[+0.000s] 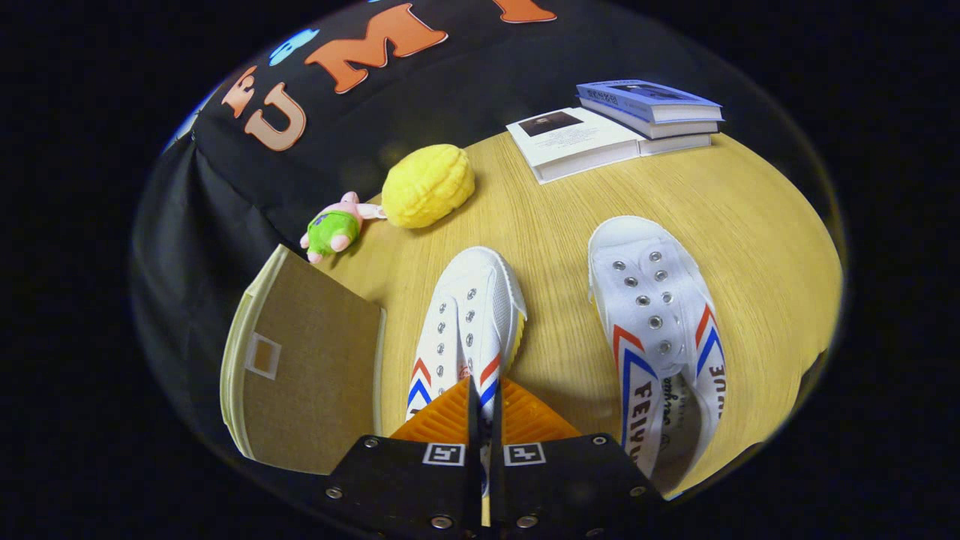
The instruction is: Open the storage box then place both shoes into the box .Put the left shoe in first, then the right shoe, with the right side of both shoes facing outward in a uniform manner.
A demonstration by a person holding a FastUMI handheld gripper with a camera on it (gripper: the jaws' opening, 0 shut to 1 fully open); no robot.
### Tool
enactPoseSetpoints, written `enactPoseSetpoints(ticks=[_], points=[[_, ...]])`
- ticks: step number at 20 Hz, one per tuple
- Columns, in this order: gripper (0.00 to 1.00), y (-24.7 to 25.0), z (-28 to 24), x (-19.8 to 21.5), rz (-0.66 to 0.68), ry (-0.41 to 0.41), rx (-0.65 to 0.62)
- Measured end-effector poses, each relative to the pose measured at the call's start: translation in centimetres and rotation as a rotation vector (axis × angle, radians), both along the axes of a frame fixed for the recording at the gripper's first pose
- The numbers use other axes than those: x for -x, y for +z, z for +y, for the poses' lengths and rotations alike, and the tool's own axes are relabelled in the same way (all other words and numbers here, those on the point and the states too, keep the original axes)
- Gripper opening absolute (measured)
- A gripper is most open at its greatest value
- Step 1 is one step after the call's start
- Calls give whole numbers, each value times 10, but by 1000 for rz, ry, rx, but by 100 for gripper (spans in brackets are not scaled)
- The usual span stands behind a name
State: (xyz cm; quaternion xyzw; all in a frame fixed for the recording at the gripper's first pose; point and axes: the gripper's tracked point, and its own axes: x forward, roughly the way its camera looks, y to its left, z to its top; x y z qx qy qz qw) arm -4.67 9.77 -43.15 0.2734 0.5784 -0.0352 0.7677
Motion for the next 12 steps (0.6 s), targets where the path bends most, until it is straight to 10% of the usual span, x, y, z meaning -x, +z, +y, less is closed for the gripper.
enactPoseSetpoints(ticks=[12], points=[[4, 123, 61, -75, -224, 43, -66]])
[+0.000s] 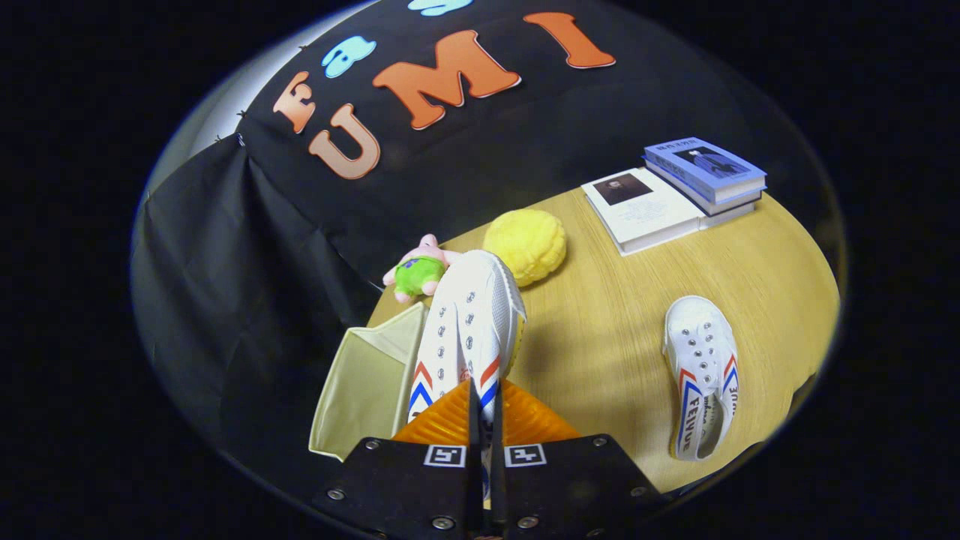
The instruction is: Open the storage box then place both shoes into the box .Put the left shoe in first, then the right shoe, with the right side of both shoes facing outward in a uniform manner.
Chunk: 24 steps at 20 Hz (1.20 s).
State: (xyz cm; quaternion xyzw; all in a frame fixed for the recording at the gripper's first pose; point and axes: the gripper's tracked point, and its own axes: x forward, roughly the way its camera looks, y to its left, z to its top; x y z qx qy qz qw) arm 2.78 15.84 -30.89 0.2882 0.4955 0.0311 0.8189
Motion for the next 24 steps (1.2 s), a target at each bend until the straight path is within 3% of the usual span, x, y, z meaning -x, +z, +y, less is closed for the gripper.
enactPoseSetpoints(ticks=[6, 19, 24], points=[[4, 35, 57, -26, -91, 78, -42], [4, -14, 151, -11, -82, 398, 37], [4, -34, 166, 5, -27, 471, 57]])
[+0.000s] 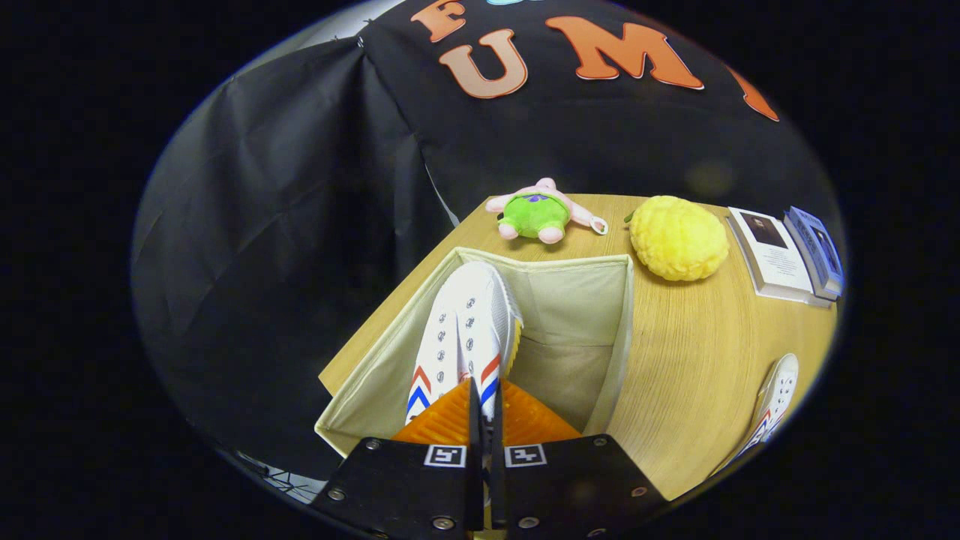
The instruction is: Open the storage box then place both shoes into the box .Put the left shoe in first, then the right shoe, with the right side of both shoes facing outward in a uniform manner.
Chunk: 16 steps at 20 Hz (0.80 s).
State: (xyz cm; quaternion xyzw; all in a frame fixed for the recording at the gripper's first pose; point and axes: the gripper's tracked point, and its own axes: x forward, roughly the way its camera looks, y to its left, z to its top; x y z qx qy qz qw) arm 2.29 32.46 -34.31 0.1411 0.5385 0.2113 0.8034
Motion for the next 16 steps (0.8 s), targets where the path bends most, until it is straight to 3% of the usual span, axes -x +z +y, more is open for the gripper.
enactPoseSetpoints(ticks=[3, 5, 7, 8, 14, 16], points=[[5, -13, 2, 0, 33, -19, 22], [12, -8, 15, -7, 11, -29, -39], [29, 5, 12, -8, -15, -22, -64], [42, 10, 7, -8, -28, -16, -57], [82, 58, -25, 3, -85, -37, -120], [90, 68, -54, -1, -121, -78, -100]])
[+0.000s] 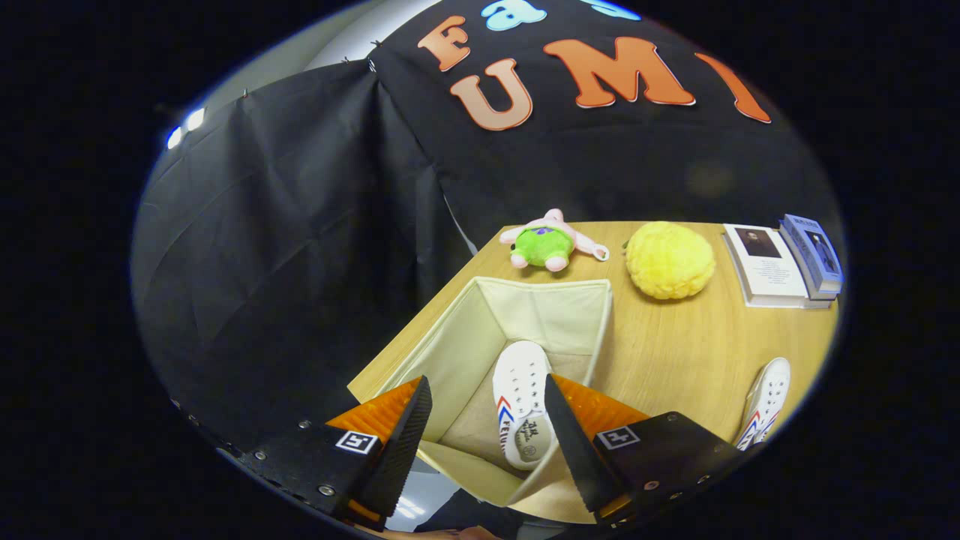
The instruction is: Open the storage box then place both shoes into the box .Put the left shoe in first, then the right shoe, with the right side of both shoes facing outward in a uniform manner.
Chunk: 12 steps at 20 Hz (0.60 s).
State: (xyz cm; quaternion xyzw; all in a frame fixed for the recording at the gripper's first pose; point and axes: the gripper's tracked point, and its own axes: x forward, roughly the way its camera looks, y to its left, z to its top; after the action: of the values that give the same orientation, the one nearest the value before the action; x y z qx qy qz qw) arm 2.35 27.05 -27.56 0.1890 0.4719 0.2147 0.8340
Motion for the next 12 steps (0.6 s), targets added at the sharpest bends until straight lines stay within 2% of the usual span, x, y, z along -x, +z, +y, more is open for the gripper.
enactPoseSetpoints(ticks=[4, 12], points=[[96, -7, -65, 7, -11, -96, 55], [97, -59, -210, 52, 85, -279, 253]])
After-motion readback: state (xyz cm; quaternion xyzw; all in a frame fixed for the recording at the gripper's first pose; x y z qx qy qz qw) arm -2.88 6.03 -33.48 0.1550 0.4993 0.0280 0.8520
